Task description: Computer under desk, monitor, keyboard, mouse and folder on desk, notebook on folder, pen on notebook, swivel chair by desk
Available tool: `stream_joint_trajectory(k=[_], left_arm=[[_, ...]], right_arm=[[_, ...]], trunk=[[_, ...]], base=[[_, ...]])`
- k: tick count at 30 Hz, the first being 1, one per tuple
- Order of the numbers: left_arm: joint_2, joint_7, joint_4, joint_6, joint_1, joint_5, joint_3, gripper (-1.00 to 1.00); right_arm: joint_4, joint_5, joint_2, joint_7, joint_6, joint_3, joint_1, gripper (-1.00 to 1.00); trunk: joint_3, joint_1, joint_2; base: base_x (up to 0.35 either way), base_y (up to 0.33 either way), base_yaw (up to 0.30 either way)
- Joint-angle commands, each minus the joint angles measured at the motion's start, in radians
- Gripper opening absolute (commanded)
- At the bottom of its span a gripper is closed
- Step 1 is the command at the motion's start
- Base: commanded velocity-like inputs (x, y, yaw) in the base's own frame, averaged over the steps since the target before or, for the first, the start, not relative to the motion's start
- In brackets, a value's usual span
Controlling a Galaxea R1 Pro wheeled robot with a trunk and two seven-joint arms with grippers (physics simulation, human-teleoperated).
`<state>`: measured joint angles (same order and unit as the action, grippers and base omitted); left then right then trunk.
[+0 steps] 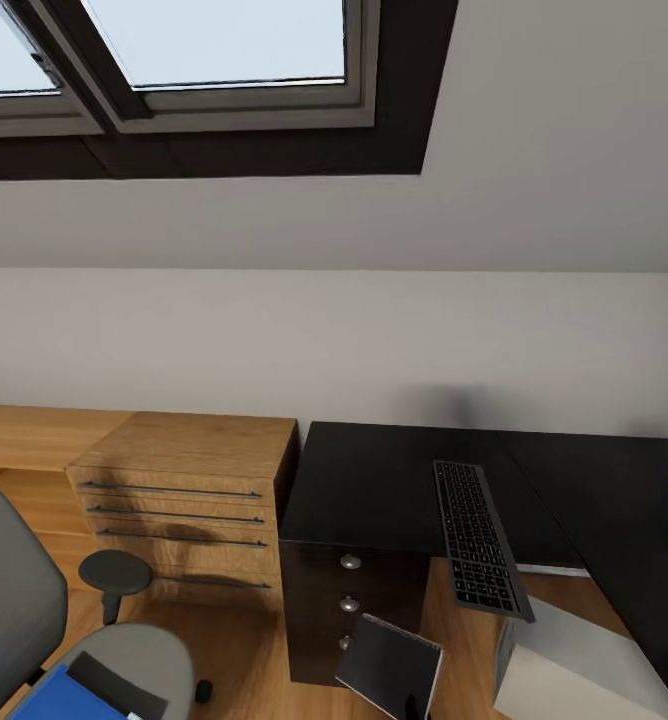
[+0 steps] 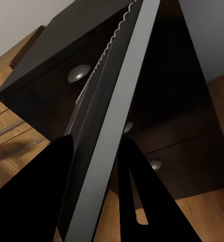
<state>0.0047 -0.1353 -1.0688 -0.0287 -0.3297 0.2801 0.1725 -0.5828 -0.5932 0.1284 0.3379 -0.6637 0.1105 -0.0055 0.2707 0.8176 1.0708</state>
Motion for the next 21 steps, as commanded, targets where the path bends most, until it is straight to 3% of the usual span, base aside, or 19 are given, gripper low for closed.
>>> stream_joint_trajectory(k=[1,7,13,15,17,19,21], left_arm=[[-0.002,-0.005,-0.006,0.000,0.000,0.009,0.001,1.00],[-0.011,-0.002,-0.097,0.006,0.000,0.010,-0.007,1.00],[-0.015,0.004,-0.171,0.022,0.000,0.010,-0.048,1.00],[-0.015,0.004,-0.220,0.055,0.000,0.011,-0.053,1.00],[-0.017,0.006,-0.343,0.199,0.000,0.013,-0.059,1.00],[-0.017,0.008,-0.393,0.273,0.000,0.016,-0.059,1.00],[-0.017,0.010,-0.463,0.329,0.000,0.046,-0.059,1.00]], right_arm=[[0.000,-0.013,0.000,0.006,-0.002,0.007,-0.001,-1.00],[-0.034,-0.015,0.007,-0.014,0.004,0.036,-0.001,-1.00],[-0.179,-0.023,0.024,-0.132,0.008,0.040,-0.001,-1.00],[-0.242,-0.022,0.027,-0.173,0.010,0.041,-0.001,-1.00],[-0.357,-0.021,0.034,-0.215,0.033,0.042,-0.001,-1.00],[-0.398,-0.021,0.045,-0.227,0.064,0.043,-0.003,-1.00],[-0.444,-0.021,0.046,-0.265,0.133,0.046,-0.009,-1.00]], trunk=[[0.001,0.000,0.001],[0.001,0.000,0.001],[0.001,0.000,0.001],[0.001,0.000,0.001],[0.001,0.000,0.001],[0.001,0.000,0.001],[0.001,0.000,0.001]], base=[[0.000,0.000,0.000],[0.000,0.000,0.000],[0.000,0.000,0.000],[0.000,0.000,0.000],[0.000,0.000,0.000],[0.000,0.000,0.000],[0.000,0.000,0.000]])
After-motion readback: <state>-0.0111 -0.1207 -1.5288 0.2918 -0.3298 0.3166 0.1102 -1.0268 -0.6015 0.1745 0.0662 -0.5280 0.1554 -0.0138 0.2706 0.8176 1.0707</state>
